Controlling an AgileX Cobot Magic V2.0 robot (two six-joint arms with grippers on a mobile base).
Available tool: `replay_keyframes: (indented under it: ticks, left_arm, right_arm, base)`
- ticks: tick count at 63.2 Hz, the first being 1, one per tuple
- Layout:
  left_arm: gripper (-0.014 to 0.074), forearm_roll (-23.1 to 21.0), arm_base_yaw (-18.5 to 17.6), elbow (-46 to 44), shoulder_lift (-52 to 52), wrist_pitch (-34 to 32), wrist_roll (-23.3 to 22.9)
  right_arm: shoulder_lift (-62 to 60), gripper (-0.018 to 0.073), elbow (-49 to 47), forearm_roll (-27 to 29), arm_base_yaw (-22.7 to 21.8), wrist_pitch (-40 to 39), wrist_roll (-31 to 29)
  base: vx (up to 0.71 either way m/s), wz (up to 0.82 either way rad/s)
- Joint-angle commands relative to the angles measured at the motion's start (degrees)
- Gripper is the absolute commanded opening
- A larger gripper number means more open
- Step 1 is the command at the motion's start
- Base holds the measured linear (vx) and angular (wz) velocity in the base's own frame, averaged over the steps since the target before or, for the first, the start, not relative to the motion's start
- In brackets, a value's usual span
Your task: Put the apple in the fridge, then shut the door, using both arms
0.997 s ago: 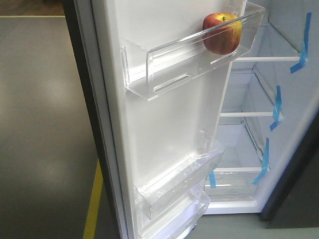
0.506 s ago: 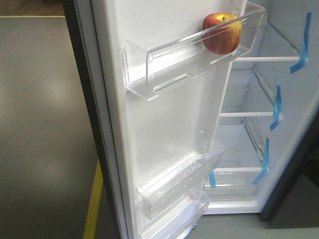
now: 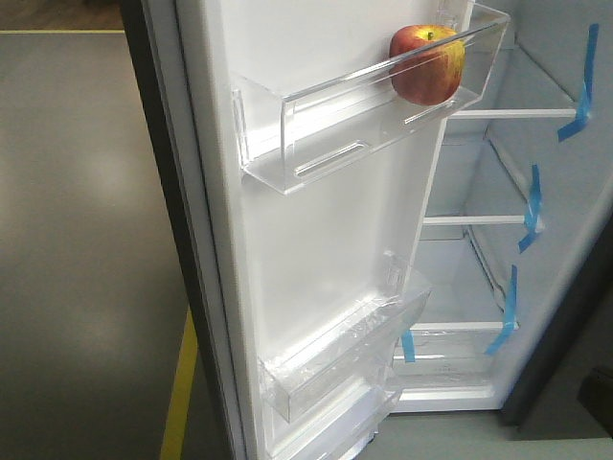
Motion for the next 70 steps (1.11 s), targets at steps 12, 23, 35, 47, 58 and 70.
replay_keyframes:
  ticks: [12, 23, 35, 47, 58, 70]
  left_arm:
    - [-0.0006, -0.87, -0.32, 0.53, -0.81, -17.52, -47.21]
    - [-0.0006, -0.25, -0.32, -8.38, -0.26, -14.44, -50.75]
    - [-0.0006, 1.10, -0.32, -25.55, 9.71, -10.04, -34.08]
    - [-0.0006, 3.49, -0.32, -38.63, 28.20, -9.95, -25.51]
    - [0.0004, 11.46, -0.32, -48.42, 45.84, -12.23, -25.57]
    - [0.0048, 21.59, -0.32, -58.35, 62.55, -15.22, -39.49]
  right_arm:
    - [0.61, -0.0004, -1.42, 2.52, -0.21, -3.15, -0.03]
    - [0.61, -0.0004, -1.42, 3.91, -0.21, -3.41, -0.03]
    - [0.61, -0.0004, -1.42, 5.12, -0.21, -3.83, 0.11]
    - [0.61, -0.0004, -1.42, 5.07, -0.21, -3.71, 0.11]
    - [0.61, -0.0004, -1.42, 5.04, -0.21, -2.94, 0.11]
    - [0.61, -0.0004, -1.42, 5.04, -0.21, -2.09, 0.11]
  base:
    - [0.00, 0.00]
    - [0.00, 0.00]
    - [0.00, 0.00]
    - [0.00, 0.00]
    - [0.00, 0.00]
    - [0.00, 0.00]
